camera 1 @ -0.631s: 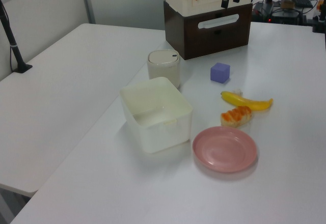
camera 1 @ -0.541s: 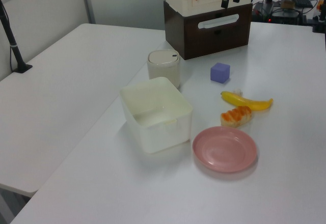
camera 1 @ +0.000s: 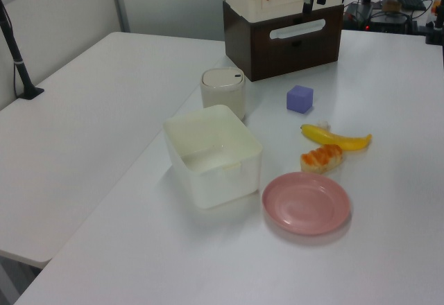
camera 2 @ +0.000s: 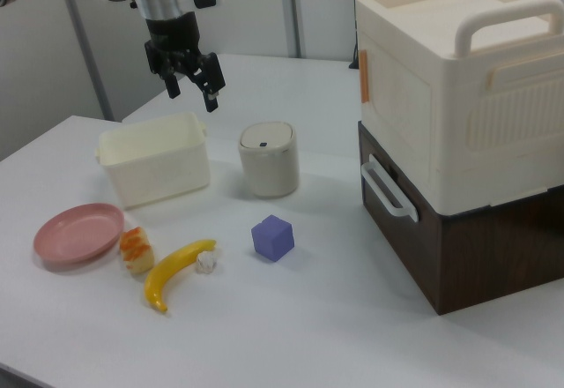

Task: Open the trash can

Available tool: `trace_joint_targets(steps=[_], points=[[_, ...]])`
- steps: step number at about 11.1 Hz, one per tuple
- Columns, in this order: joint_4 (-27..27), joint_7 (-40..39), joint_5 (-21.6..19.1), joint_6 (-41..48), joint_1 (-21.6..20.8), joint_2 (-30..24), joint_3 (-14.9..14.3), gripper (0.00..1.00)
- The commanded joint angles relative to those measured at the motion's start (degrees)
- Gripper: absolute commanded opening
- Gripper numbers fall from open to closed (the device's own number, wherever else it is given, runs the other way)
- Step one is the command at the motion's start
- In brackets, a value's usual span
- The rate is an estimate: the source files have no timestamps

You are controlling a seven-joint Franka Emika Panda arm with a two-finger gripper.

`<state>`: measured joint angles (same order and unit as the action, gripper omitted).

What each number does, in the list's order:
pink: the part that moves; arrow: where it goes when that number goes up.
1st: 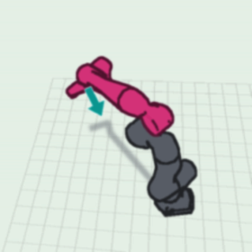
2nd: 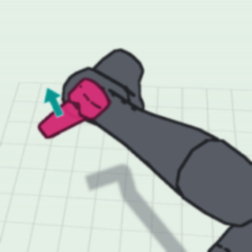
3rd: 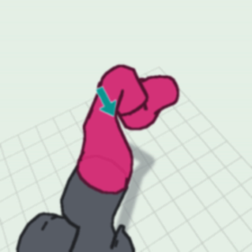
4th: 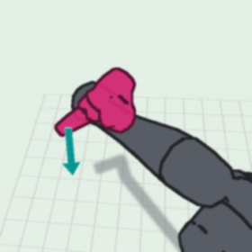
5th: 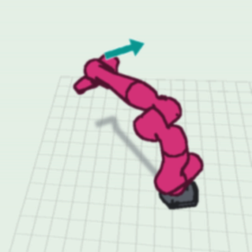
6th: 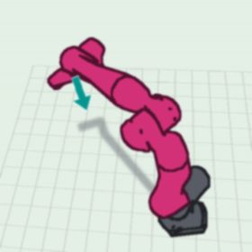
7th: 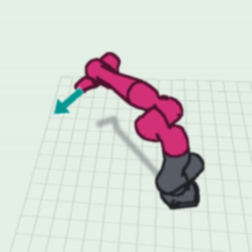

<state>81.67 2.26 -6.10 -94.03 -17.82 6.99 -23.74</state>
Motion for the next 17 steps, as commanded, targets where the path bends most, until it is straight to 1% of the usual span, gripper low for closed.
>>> trace_joint_targets(steps=[1,5,6,8,10,13,16,17], points=[[0.68,-1.38,0.38,-0.54,0.51,-0.31,0.71,1.0],[0.68,-1.47,-0.14,-1.59,0.77,-0.31,0.71,1.0],[0.94,-0.77,-0.14,-3.07,0.6,-0.39,0.79,1.0],[1.56,3.26,-0.06,-6.59,0.51,-0.48,0.88,1.0],[2.17,3.98,0.03,-7.04,0.77,-0.66,2.46,1.0],[2.35,4.77,0.03,-7.13,0.77,-0.57,2.99,1.0],[3.23,8.71,0.73,-10.46,0.51,-0.48,3.17,1.0],[3.32,8.81,0.82,-10.38,0.42,-0.48,3.17,1.0]])
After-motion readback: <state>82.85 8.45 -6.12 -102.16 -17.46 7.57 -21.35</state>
